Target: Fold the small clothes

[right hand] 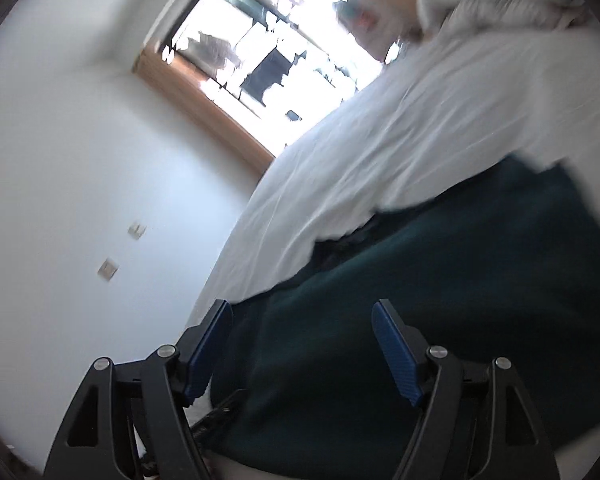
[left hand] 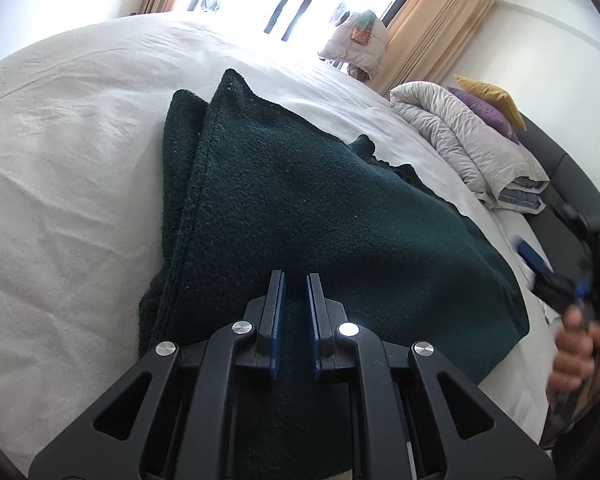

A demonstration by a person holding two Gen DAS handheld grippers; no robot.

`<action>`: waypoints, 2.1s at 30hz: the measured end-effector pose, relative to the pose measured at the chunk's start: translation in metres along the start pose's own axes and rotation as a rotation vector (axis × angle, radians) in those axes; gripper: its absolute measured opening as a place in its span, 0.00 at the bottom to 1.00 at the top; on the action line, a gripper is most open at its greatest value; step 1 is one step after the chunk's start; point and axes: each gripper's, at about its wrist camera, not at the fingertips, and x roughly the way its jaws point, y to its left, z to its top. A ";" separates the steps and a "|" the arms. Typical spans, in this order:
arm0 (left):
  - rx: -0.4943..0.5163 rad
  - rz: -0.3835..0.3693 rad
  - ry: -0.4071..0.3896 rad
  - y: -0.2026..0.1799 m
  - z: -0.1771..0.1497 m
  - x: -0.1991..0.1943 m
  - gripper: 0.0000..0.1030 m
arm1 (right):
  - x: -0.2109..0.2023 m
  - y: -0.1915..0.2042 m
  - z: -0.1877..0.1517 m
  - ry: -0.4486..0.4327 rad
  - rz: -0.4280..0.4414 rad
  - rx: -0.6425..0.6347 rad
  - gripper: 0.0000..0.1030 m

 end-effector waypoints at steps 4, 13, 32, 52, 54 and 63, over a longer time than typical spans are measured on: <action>-0.010 -0.011 0.000 0.004 -0.001 -0.001 0.11 | 0.080 -0.025 0.009 0.187 -0.024 0.060 0.70; -0.023 -0.035 -0.008 0.011 -0.003 0.001 0.11 | 0.024 -0.150 0.061 -0.101 -0.092 0.366 0.22; -0.038 -0.049 -0.008 0.014 -0.002 0.000 0.11 | 0.082 -0.034 -0.005 -0.035 -0.053 0.107 0.50; 0.172 0.006 0.067 -0.059 0.085 0.034 0.11 | 0.053 -0.089 0.000 -0.269 -0.053 0.268 0.00; 0.127 0.117 0.116 -0.032 0.090 0.062 0.11 | 0.053 -0.090 0.000 -0.269 -0.050 0.271 0.00; -0.101 0.080 0.002 0.042 0.091 0.018 0.08 | 0.009 -0.121 -0.021 -0.277 -0.042 0.266 0.00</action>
